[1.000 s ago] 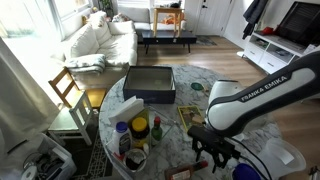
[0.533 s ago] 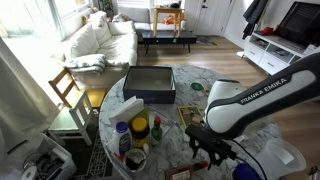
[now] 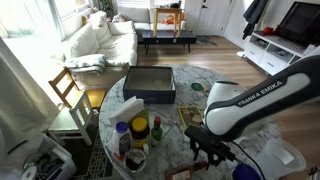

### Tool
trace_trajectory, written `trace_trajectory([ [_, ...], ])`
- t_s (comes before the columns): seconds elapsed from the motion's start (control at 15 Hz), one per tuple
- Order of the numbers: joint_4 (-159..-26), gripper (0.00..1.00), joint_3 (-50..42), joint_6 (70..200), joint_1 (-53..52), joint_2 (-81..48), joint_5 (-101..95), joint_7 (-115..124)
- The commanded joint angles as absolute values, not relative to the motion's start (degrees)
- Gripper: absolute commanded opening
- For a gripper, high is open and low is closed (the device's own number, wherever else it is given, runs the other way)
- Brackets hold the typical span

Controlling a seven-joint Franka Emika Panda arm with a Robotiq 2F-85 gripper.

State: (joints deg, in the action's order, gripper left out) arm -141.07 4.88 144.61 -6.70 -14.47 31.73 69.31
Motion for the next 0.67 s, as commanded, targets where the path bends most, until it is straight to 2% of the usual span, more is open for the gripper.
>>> trace_trajectory([
  [0.0, -140.8, 0.5, 4.8, 146.0, -7.2, -15.5, 31.3, 70.7],
  [0.07, -140.7, 0.43, 4.8, 146.0, -7.1, -15.5, 31.4, 70.6],
  [0.2, -140.7, 0.39, 4.8, 146.1, -7.2, -15.6, 31.1, 70.9],
  [0.27, -140.7, 0.28, 4.7, 146.3, -7.3, -15.6, 31.0, 71.1],
  [0.33, -140.7, 0.3, 4.7, 146.4, -7.3, -15.6, 30.9, 71.3],
  [0.47, -140.7, 0.27, 4.6, 146.8, -7.4, -15.7, 30.6, 71.7],
  [0.6, -140.7, 0.27, 4.6, 146.7, -7.4, -15.7, 30.4, 71.9],
])
